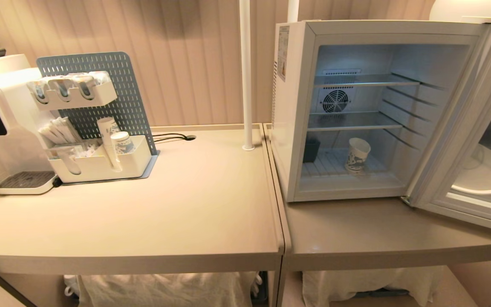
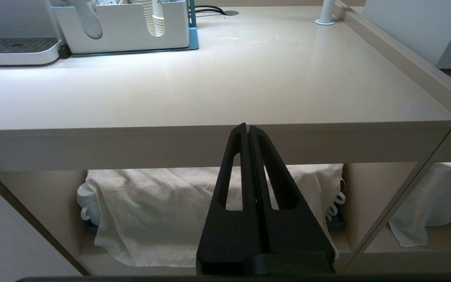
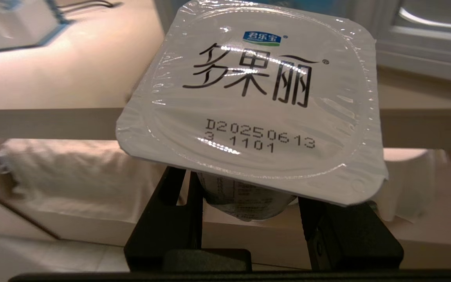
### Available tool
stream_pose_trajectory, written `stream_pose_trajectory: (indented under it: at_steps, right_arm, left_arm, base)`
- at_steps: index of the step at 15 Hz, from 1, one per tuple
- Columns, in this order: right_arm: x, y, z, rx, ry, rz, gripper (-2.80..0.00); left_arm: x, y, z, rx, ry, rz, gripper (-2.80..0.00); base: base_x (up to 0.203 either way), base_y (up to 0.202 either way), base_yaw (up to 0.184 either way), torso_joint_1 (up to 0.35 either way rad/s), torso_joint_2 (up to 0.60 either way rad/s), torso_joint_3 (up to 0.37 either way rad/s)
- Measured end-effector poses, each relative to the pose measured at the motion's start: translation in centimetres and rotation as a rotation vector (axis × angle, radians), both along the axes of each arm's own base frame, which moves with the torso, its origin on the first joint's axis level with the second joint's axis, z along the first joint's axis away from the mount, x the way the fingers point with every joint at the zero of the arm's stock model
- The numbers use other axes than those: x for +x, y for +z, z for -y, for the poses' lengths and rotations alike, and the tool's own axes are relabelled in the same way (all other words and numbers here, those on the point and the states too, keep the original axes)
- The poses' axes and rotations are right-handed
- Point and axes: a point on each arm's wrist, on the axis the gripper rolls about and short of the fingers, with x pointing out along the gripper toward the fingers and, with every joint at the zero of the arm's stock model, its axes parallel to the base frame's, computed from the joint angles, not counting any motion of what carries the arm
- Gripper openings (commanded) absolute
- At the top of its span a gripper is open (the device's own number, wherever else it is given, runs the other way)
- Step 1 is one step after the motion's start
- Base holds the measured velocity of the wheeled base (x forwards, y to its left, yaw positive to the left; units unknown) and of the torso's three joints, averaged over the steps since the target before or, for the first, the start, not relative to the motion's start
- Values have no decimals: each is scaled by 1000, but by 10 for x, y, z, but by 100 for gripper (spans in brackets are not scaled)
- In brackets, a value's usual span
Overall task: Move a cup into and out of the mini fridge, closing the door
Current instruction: Place the yoghurt on the table
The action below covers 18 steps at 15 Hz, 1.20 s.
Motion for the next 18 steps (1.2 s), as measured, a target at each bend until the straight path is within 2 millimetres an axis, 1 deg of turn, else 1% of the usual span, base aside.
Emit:
stream_pose_trajectory:
  at_steps: [1, 2, 3, 4, 6, 11, 13, 18]
  right_arm:
    - [7, -10, 1, -17, -29, 36, -280]
    - [12, -15, 1, -35, -52, 87, -280]
    - [14, -16, 2, -61, -73, 151, -280]
    - [15, -17, 2, -107, -96, 173, -280]
    - [17, -27, 3, -181, -129, 115, -280]
    - [17, -29, 3, -182, -130, 111, -280]
    - [17, -29, 3, -181, -129, 111, -280]
    - [17, -29, 3, -182, -130, 112, -280]
  left_arm:
    - [0, 0, 0, 0, 0, 0, -280]
    - [0, 0, 0, 0, 0, 0, -280]
    - [0, 0, 0, 0, 0, 0, -280]
    - [0, 0, 0, 0, 0, 0, -280]
    - [0, 0, 0, 0, 0, 0, -280]
    - [0, 0, 0, 0, 0, 0, -280]
    - [0, 0, 0, 0, 0, 1, -280]
    - [0, 0, 0, 0, 0, 0, -280]
  base:
    - [0, 0, 0, 0, 0, 0]
    - [0, 0, 0, 0, 0, 0]
    - [0, 0, 0, 0, 0, 0]
    - [0, 0, 0, 0, 0, 0]
    - [0, 0, 0, 0, 0, 0]
    - [0, 0, 0, 0, 0, 0]
    - [1, 98, 6, 6, 2, 0]
    - [0, 192, -2, 4, 1, 3]
